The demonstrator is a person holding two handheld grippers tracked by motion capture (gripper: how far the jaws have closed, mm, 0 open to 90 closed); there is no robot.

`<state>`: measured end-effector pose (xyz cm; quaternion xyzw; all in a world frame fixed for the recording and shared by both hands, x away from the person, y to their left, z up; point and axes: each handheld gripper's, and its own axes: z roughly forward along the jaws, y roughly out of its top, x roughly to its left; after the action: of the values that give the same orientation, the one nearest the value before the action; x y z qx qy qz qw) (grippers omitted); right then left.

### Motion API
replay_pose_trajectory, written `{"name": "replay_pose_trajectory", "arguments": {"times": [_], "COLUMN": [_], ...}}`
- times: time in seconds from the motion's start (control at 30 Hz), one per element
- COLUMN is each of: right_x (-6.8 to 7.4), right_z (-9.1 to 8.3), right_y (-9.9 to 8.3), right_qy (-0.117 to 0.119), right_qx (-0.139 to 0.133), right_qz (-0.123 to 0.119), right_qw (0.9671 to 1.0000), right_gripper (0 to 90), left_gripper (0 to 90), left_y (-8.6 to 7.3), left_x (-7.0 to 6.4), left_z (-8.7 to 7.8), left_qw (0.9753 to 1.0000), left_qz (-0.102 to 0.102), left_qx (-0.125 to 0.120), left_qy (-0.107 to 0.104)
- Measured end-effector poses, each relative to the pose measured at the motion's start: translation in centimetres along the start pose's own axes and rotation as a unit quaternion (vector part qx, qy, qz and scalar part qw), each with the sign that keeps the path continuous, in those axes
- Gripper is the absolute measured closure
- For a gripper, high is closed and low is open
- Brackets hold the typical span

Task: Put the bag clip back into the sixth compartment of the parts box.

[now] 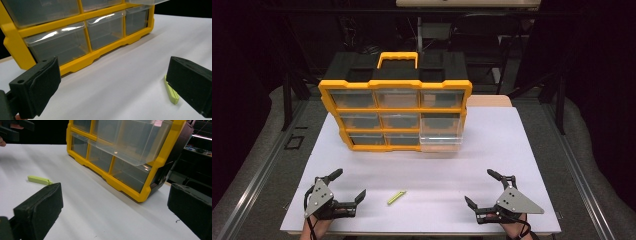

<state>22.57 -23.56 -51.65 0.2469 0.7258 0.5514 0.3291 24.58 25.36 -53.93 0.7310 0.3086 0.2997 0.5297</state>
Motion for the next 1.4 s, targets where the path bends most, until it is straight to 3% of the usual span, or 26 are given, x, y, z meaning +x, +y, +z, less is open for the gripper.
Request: {"name": "replay_pose_trajectory", "arguments": {"times": [0.27,0.4,0.63,0.87,1.03,1.4], "right_x": [0.0,0.0,0.1,0.0,0.0,0.0], "right_z": [0.1,0.2,0.3,0.5,0.6,0.8], "right_y": [0.0,-0.1,-0.1,-0.2,-0.2,-0.2], "right_qy": [0.003,0.003,0.005,0.006,0.007,0.008], "right_qx": [0.009,0.012,0.016,0.021,0.022,0.025], "right_qz": [-0.003,-0.003,-0.003,-0.004,-0.004,-0.007], "right_qw": [0.9999,0.9999,0.9999,0.9998,0.9997,0.9996], "right_gripper": [0.0,0.0,0.0,0.0,0.0,0.0], "left_gripper": [0.0,0.0,0.0,0.0,0.0,0.0], "left_y": [-0.1,0.2,0.8,1.3,1.6,2.5], "left_x": [0.0,-0.2,-1.0,-1.6,-1.8,-2.8], "left_z": [0.2,0.4,1.2,2.0,2.7,3.9], "left_qw": [0.9998,0.9998,0.9983,0.9973,0.9938,0.9901], "left_qz": [-0.002,-0.005,0.001,0.010,-0.001,-0.001], "left_qx": [0.016,0.019,0.055,0.068,0.106,0.135], "left_qy": [0.007,-0.001,-0.019,-0.025,-0.034,-0.038]}}
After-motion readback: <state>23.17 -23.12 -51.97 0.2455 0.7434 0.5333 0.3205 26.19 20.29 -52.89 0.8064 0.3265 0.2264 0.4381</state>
